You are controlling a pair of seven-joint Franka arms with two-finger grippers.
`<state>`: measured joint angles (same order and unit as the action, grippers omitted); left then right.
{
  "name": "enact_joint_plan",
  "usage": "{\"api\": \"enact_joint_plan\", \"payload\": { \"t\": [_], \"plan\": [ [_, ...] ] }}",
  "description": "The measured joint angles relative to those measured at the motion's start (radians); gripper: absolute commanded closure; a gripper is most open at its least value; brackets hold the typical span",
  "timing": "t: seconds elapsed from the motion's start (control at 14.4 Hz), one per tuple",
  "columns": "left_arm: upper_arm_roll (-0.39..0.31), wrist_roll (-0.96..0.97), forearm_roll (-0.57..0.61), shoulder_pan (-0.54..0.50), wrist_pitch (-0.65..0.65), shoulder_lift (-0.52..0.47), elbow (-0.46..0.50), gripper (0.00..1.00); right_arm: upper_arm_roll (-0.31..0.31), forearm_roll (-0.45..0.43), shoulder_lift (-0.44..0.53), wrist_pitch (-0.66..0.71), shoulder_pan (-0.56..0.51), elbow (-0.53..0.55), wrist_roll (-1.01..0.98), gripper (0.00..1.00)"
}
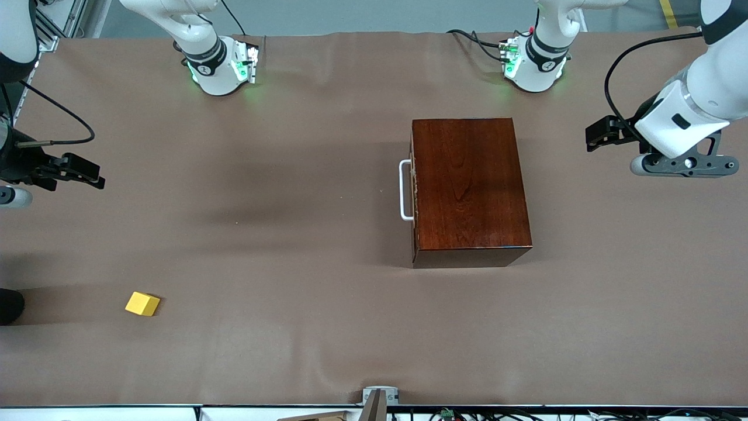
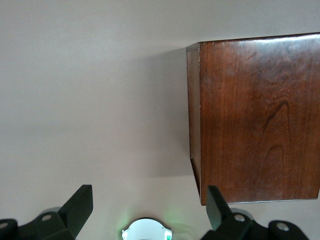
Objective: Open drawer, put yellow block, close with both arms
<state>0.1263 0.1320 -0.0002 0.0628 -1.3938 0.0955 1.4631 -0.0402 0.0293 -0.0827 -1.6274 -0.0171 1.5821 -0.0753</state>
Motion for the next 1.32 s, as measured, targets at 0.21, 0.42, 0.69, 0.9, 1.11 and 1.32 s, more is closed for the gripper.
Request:
{"api": "enact_joint_plan", "payload": {
  "t": [0.21, 0.42, 0.69, 0.9, 1.11, 1.32],
  "plan": [
    [0.000, 0.034, -0.001, 0.000, -0.019, 0.013, 0.000, 0.00, 0.000, 0.001, 0.000, 0.000, 0.000, 0.000, 0.000, 0.00],
    [0.001, 0.065, -0.002, 0.009, -0.031, 0.022, 0.000, 0.00, 0.000, 0.002, 0.000, 0.000, 0.000, 0.000, 0.000, 0.00],
    [0.002, 0.113, -0.002, 0.040, -0.043, 0.029, 0.000, 0.00, 0.000, 0.002, 0.000, 0.000, 0.000, 0.000, 0.000, 0.00],
    [0.003, 0.129, -0.002, 0.053, -0.046, 0.034, 0.000, 0.00, 0.000, 0.002, 0.000, 0.000, 0.000, 0.000, 0.000, 0.00],
    [0.003, 0.130, -0.002, 0.055, -0.052, 0.037, 0.000, 0.00, 0.000, 0.002, 0.000, 0.000, 0.000, 0.000, 0.000, 0.00],
    [0.003, 0.186, -0.002, 0.086, -0.071, 0.043, 0.000, 0.00, 0.000, 0.002, 0.000, 0.000, 0.000, 0.000, 0.000, 0.00]
  ]
}}
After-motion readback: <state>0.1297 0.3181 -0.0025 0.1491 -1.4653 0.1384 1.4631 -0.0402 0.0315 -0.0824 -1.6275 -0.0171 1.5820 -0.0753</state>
